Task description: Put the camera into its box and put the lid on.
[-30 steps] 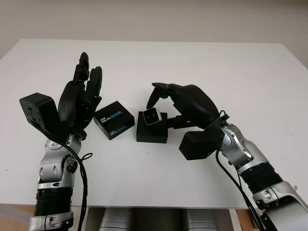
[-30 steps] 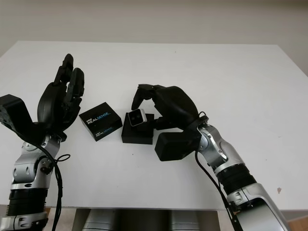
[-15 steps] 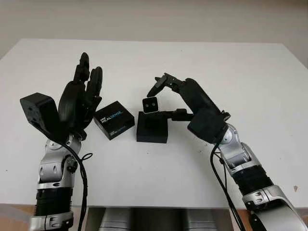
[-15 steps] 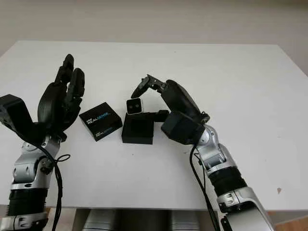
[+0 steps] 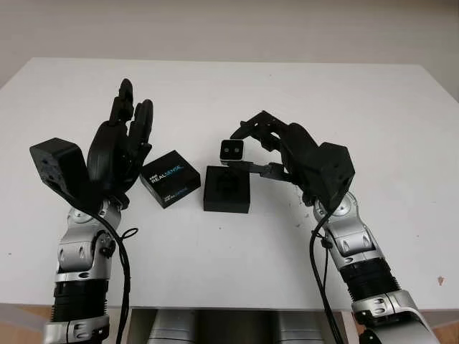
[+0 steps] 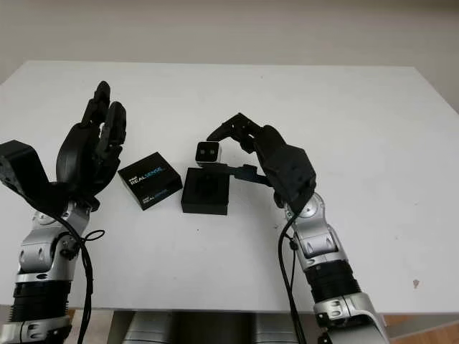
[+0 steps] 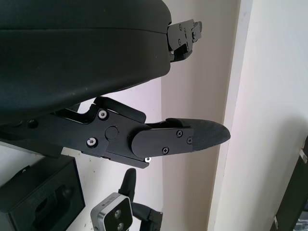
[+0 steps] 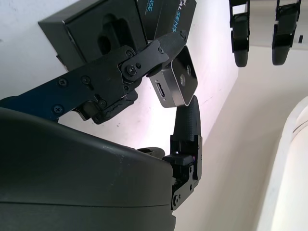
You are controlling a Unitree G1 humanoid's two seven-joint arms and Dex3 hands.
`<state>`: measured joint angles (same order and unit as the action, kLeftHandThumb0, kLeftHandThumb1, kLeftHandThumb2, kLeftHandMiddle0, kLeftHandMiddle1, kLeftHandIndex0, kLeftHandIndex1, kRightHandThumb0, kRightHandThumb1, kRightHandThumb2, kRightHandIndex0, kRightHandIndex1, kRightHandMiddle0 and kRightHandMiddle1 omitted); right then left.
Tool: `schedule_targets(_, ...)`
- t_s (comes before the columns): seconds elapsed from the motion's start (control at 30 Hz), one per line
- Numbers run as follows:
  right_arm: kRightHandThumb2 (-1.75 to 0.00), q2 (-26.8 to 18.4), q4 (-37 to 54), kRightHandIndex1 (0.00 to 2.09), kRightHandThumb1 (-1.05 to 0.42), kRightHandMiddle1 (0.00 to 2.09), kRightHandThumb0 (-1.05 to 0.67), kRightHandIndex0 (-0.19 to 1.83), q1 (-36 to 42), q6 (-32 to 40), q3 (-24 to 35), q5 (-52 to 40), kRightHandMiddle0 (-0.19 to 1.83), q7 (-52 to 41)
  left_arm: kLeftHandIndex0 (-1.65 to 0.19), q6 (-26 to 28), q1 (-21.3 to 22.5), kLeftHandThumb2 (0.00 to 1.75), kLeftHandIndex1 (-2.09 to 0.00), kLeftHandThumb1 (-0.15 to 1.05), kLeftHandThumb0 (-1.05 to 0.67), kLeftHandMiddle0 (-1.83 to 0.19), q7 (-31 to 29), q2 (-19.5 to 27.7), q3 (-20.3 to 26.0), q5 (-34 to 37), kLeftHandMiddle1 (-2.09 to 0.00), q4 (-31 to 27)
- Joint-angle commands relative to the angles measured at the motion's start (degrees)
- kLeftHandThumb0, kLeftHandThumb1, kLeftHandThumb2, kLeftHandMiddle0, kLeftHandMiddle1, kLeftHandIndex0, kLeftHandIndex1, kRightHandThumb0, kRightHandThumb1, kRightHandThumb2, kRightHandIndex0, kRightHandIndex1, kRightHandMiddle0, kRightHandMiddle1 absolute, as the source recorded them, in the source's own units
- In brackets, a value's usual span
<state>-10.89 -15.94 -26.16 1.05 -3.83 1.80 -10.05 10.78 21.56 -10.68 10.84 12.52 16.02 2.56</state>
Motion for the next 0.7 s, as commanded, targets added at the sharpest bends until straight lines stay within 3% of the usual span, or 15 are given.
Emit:
schedule_targets(0.0, -0.06, 0.9, 2.3, 0.01, -0.91, 1.65, -0.44, 0.31, 1.0, 0.9, 0.6, -0.9, 0.35, -0.2, 0.19, -0.2, -0.2, 0.43, 0.00, 1.05, -0.66, 0.19, -0.1, -0.1, -0.1, 0.3, 0.00, -0.9)
schedule_targets(0.17, -0.06, 2.2, 4.3, 0.01, -0.92, 1.65, -0.42, 0.29, 3.1, 3.9, 0.7, -2.1, 0.33, 0.0, 0.19, -0.4, 0.0, 0.42, 0.00, 1.05, -0.67, 0.19, 0.1, -0.3, 0.0, 0.3, 0.00, -0.7)
schedule_targets(0.67, -0.05, 4.9, 3.5, 0.03, -0.93, 1.63, -0.42, 0.29, 6.3, 3.1, -1.1, -1.0, 0.31, 0.5, 0.19, -0.3, -0.2, 0.42, 0.00, 1.05, -0.66, 0.19, 0.7, -0.4, -0.2, 0.1, 0.00, -0.8)
